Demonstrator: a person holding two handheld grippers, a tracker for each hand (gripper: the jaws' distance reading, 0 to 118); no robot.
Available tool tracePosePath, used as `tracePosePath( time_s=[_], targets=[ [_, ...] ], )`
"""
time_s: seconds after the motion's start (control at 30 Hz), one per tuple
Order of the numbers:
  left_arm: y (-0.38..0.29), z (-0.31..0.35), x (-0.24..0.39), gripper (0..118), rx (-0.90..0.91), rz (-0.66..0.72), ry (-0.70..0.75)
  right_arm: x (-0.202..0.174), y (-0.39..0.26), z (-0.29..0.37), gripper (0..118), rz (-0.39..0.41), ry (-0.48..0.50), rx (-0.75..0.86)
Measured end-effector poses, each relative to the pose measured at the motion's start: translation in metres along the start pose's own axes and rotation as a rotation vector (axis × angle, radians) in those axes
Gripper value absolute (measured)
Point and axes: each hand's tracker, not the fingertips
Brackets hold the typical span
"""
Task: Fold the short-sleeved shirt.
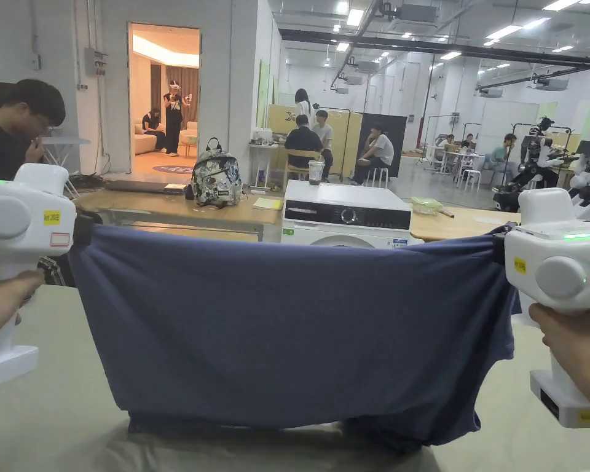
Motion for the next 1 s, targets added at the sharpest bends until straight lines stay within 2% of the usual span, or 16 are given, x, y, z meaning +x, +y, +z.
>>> tracePosePath(
  time_s=[0.2,0.47,0.83,1.0],
  targets=[
    [-0.037,0.040,-0.008,0,-0.009,-0.004,-0.023,-0.006,-0.036,0.057,0,0.032,-0.005,-0.043],
    [-0.104,0.095,-0.014,0,-0.045,0.031,-0.073,0.003,-0.107,0.106,0,0.034,0.008,-0.118],
    [-0.223,0.147,-0.014,0,-0.141,0.059,-0.085,0.009,-0.196,0.185,0,-0.027,0.067,-0.236],
    [-0.259,0.162,-0.016,0,-0.180,0.088,-0.085,0.015,-0.225,0.203,0,-0.001,0.085,-0.270]
  ],
)
